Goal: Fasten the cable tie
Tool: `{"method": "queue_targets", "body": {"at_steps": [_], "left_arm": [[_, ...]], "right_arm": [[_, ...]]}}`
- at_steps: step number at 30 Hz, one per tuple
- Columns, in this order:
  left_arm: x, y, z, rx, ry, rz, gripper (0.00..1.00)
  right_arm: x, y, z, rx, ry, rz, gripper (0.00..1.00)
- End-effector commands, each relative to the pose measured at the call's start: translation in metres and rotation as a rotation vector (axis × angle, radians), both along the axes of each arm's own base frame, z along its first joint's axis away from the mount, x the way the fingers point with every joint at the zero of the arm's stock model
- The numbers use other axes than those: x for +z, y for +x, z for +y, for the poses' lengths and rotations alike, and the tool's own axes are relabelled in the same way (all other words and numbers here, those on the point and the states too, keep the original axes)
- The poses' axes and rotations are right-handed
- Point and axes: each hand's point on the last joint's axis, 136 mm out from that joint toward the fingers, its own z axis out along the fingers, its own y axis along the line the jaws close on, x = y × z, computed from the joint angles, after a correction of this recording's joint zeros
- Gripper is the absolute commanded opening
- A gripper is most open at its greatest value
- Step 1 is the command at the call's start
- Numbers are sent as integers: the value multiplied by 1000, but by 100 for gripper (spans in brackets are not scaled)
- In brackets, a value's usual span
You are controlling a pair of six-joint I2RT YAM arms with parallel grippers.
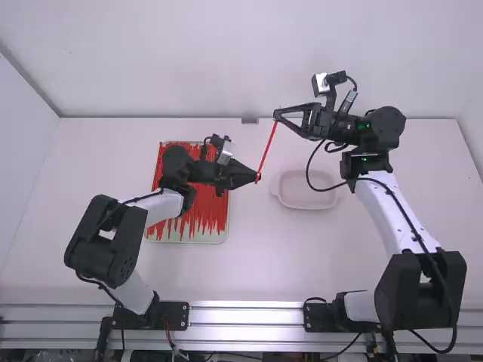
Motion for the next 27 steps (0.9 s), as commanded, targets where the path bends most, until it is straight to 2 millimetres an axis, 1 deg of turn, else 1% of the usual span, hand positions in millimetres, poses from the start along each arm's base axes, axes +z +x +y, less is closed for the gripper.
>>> {"method": "queue_targets", "body": {"at_steps": [1, 2, 3, 6, 7, 8, 9, 10, 11, 12, 15, 18, 23, 27], "left_arm": [[-13, -14, 1, -59, 20, 85, 2], [-6, -15, 1, -61, 7, 67, 2], [-3, -16, 1, -63, 3, 61, 2], [20, -17, 2, -78, -22, 30, 2], [22, -17, 2, -78, -24, 28, 2], [28, -16, 1, -81, -29, 18, 2], [32, -14, 1, -82, -31, 12, 2], [33, -14, 1, -82, -32, 10, 2], [37, -12, 0, -81, -35, 2, 2], [42, -10, 0, -79, -39, -10, 2], [52, -7, -1, -80, -47, -45, 2], [63, 0, -3, -80, -44, -69, 2], [73, 20, 0, -46, -36, -96, 2], [82, 28, 1, -32, -36, -127, 2]], "right_arm": [[31, 5, -8, -90, 56, -76, 5], [30, 4, -8, -89, 50, -91, 13], [29, 4, -8, -88, 47, -93, 16], [15, 5, -5, -69, 0, -88, 40], [13, 6, -5, -67, -7, -91, 43], [7, 5, -4, -57, -28, -103, 53], [1, 6, -4, -53, -41, -98, 58], [0, 6, -4, -51, -44, -96, 58], [-6, 6, -3, -42, -58, -83, 67], [-11, 6, -3, -34, -68, -71, 70], [-19, 4, -2, -11, -85, -46, 72], [-21, -3, 1, 26, -93, -49, 73], [-21, -16, 20, 91, -93, -53, 73], [-21, -22, 29, 119, -92, -55, 73]]}}
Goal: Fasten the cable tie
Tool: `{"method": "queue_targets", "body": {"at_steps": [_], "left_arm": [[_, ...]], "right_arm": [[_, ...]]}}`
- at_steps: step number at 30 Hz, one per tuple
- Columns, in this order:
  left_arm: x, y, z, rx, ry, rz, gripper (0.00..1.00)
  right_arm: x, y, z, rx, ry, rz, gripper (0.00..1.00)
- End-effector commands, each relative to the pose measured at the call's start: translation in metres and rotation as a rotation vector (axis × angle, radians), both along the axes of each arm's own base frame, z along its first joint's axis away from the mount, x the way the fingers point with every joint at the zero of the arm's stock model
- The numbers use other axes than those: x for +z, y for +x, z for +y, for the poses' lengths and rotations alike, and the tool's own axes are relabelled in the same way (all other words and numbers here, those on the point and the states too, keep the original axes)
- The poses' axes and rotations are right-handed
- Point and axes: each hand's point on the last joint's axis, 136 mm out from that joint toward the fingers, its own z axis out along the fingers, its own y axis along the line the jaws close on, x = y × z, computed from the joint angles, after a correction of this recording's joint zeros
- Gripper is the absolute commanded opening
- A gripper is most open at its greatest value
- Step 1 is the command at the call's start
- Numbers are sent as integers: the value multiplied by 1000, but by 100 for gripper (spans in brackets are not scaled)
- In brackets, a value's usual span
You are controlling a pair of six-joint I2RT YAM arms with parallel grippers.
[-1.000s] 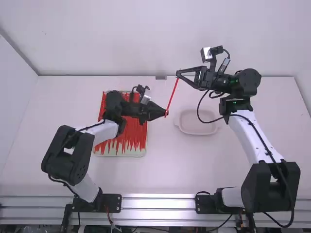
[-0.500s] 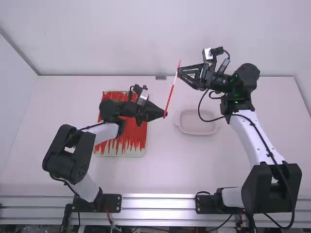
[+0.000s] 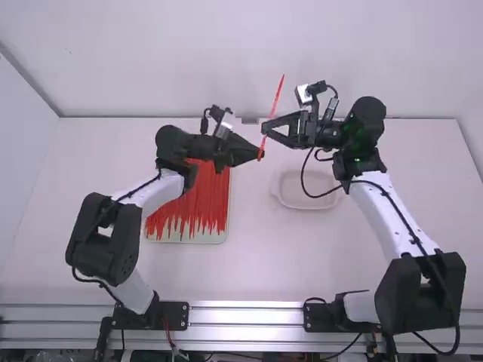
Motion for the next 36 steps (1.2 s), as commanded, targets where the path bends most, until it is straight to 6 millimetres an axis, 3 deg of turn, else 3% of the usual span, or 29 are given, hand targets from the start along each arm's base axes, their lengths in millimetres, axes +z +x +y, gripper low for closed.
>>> {"method": "queue_targets", "body": {"at_steps": [1, 6, 9, 12, 14, 17, 21, 29, 30, 31, 32, 36], "left_arm": [[11, 8, 4, 19, -11, -101, 2], [20, 17, 5, 35, -8, -130, 2], [24, 20, 10, 47, -11, -137, 2], [25, 20, 7, 46, -14, -137, 2], [24, 20, 7, 45, -11, -126, 2], [23, 20, 7, 45, -9, -117, 2], [23, 21, 8, 49, -10, -118, 2], [24, 22, 5, 56, -16, -113, 5], [25, 25, 5, 73, -21, -99, 36], [25, 29, 4, 89, -26, -83, 75], [26, 33, 5, 114, -34, -73, 99], [20, 55, 7, 210, -38, 10, 99]], "right_arm": [[14, -10, 4, 29, 4, -56, 73], [14, -10, 6, 24, 7, -56, 68], [14, -10, 6, 25, 7, -55, 60], [15, -9, 6, 16, 8, -55, 46], [15, -7, 6, 5, 10, -56, 29], [16, -4, 6, -9, 13, -59, 12], [15, -4, 6, -10, 12, -74, 0], [15, -4, 6, -14, 10, -117, 0], [16, -4, 6, -15, 10, -118, 0], [16, -3, 5, -17, 10, -132, 0], [16, -3, 4, -21, 9, -158, 0], [17, 5, -5, -61, 1, -253, 0]]}}
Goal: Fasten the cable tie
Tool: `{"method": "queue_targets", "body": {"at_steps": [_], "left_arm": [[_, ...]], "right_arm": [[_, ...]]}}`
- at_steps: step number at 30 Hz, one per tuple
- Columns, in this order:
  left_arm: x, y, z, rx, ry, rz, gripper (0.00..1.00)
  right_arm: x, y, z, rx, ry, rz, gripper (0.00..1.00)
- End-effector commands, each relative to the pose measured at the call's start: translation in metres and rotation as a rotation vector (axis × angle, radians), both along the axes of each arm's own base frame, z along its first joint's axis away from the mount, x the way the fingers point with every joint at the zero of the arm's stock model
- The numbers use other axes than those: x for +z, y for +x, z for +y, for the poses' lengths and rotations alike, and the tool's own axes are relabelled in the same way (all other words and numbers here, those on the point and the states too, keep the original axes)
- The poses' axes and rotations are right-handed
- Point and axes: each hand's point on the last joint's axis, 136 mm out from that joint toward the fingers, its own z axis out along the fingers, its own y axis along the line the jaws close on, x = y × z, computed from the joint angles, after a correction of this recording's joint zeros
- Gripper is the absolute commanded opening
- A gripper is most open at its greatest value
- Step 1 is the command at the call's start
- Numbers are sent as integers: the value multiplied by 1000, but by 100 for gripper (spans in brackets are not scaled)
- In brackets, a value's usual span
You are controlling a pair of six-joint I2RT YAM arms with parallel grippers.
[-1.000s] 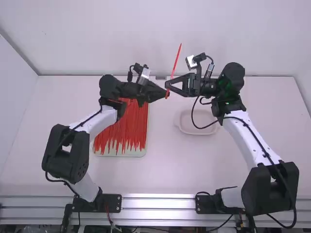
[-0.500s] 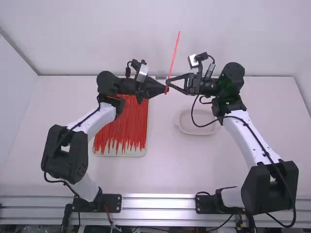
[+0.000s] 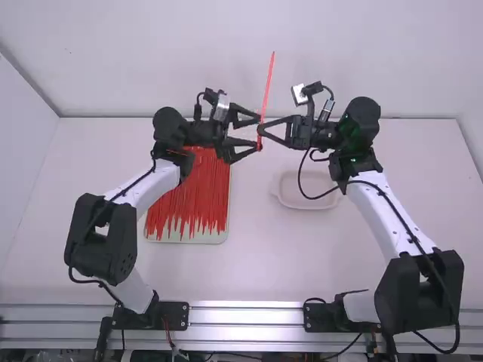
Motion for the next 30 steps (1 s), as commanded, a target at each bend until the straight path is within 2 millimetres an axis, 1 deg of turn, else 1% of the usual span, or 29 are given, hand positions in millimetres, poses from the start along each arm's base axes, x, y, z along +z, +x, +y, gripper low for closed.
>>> {"method": "queue_targets", "body": {"at_steps": [1, 2, 3, 5, 6, 8, 9, 11, 12, 13, 15, 17, 19, 20, 21, 23, 24, 27, 30], "left_arm": [[-2, 17, 4, 78, -11, 18, 99], [-11, 27, 7, 114, 4, 63, 99], [-18, 32, 10, 133, 16, 96, 99], [-30, 38, 16, 150, 40, 164, 99], [-35, 39, 19, 148, 53, 195, 99], [-48, 37, 27, 122, 84, 250, 99], [-51, 36, 29, 116, 91, 266, 99], [-69, 35, 42, 107, 122, 363, 99], [-70, 35, 42, 107, 124, 370, 99], [-82, 36, 50, 121, 144, 418, 99], [-99, 38, 61, 155, 171, 481, 99], [-119, 39, 72, 205, 212, 554, 99], [-134, 37, 79, 235, 249, 596, 99], [-144, 33, 83, 247, 275, 624, 99], [-148, 30, 85, 247, 287, 642, 99], [-155, 23, 84, 232, 308, 659, 98], [-158, 20, 84, 228, 318, 666, 99], [-166, 17, 86, 248, 343, 722, 99], [-175, 20, 90, 294, 371, 767, 99]], "right_arm": [[18, 2, -9, -41, 4, -145, 0], [16, 6, -14, -60, -4, -178, 0], [13, 9, -18, -73, -11, -183, 0], [3, 21, -26, -128, -35, -165, 0], [-4, 27, -30, -159, -53, -162, 0], [-25, 41, -41, -240, -110, -137, 0], [-30, 43, -43, -257, -127, -133, 0], [-53, 51, -55, -316, -202, -120, 0], [-54, 52, -56, -321, -208, -119, 0], [-67, 57, -64, -359, -257, -115, 0], [-82, 62, -73, -408, -323, -104, 0], [-100, 67, -85, -463, -405, -88, 0], [-115, 70, -95, -508, -476, -66, 0], [-129, 72, -105, -551, -547, -36, 0], [-138, 72, -111, -576, -592, -11, 0], [-153, 70, -121, -608, -672, 27, 0], [-162, 69, -127, -626, -719, 40, 0], [-187, 66, -145, -686, -822, 98, 0], [-206, 61, -148, -691, -849, 124, 0]]}}
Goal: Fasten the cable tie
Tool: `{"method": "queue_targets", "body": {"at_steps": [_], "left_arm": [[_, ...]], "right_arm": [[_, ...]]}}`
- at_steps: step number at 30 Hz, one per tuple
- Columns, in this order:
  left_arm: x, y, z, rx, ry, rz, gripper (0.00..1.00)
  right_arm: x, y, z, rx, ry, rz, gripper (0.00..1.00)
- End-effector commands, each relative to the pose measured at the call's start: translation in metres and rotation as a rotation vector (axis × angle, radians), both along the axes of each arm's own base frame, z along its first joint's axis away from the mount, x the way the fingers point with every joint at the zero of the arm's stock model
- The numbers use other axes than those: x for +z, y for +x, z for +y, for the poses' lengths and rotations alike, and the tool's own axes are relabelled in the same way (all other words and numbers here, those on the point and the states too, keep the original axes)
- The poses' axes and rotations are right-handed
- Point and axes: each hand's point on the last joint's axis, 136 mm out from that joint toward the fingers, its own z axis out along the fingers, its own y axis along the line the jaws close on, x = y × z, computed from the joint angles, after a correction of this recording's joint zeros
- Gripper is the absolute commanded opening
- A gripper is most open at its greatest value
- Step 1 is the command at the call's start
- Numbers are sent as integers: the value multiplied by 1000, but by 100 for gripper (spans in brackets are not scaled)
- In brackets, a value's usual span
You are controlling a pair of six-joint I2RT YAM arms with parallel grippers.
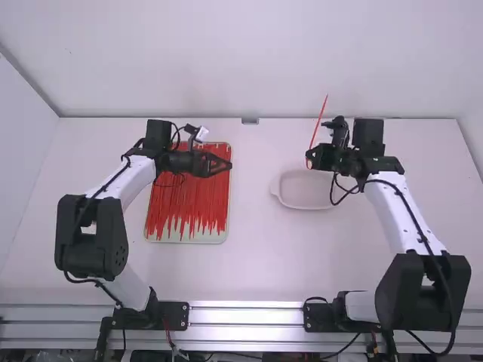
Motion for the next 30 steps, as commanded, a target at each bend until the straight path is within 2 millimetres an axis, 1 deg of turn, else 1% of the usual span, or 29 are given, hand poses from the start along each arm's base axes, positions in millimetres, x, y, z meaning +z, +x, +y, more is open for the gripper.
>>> {"method": "queue_targets", "body": {"at_steps": [1, 2, 3, 4, 5, 7, 9, 13, 15, 16, 19, 20, 21, 23, 25, 28, 30], "left_arm": [[-7, 5, 4, 24, 42, -4, 99], [-7, 6, 4, 30, 41, 3, 99], [-6, 7, 4, 31, 33, 4, 99], [-6, 7, 4, 31, 33, 4, 99], [-5, 7, 4, 33, 33, 5, 99], [-5, 6, 1, 27, 32, 5, 99], [-4, 7, 3, 33, 32, 7, 99], [-2, 8, 1, 33, 28, 7, 99], [-1, 8, 1, 28, 21, 2, 99], [2, 8, 1, 20, 4, -6, 99], [3, 8, 2, 21, 0, -5, 99], [3, 8, 3, 23, 2, -6, 99], [2, 9, 3, 28, 7, -4, 99], [1, 9, 3, 31, 11, 0, 99], [1, 9, 1, 29, 10, 6, 99], [1, 9, 1, 33, 8, 14, 99], [1, 9, 1, 33, 9, 11, 99]], "right_arm": [[-24, -7, -14, -51, -77, 25, 0], [-29, -8, -15, -65, -71, 37, 0], [-39, -10, -16, -82, -68, 49, 0], [-39, -10, -16, -82, -68, 49, 0], [-48, -11, -18, -93, -70, 47, 0], [-56, -12, -16, -98, -61, 45, 0], [-61, -13, -14, -113, -42, 52, 0], [-69, -15, -18, -129, -53, 68, 0], [-74, -10, -17, -124, -54, 68, 0], [-83, -4, -14, -124, -48, 76, 0], [-105, 4, -7, -119, -38, 116, 0], [-119, 8, -3, -106, -34, 147, 0], [-128, 10, -1, -101, -36, 171, 0], [-138, 11, 2, -95, -44, 198, 0], [-153, 12, 10, -72, -53, 238, 0], [-160, 13, 15, -60, -59, 258, 0], [-161, 15, 15, -66, -72, 264, 0]]}}
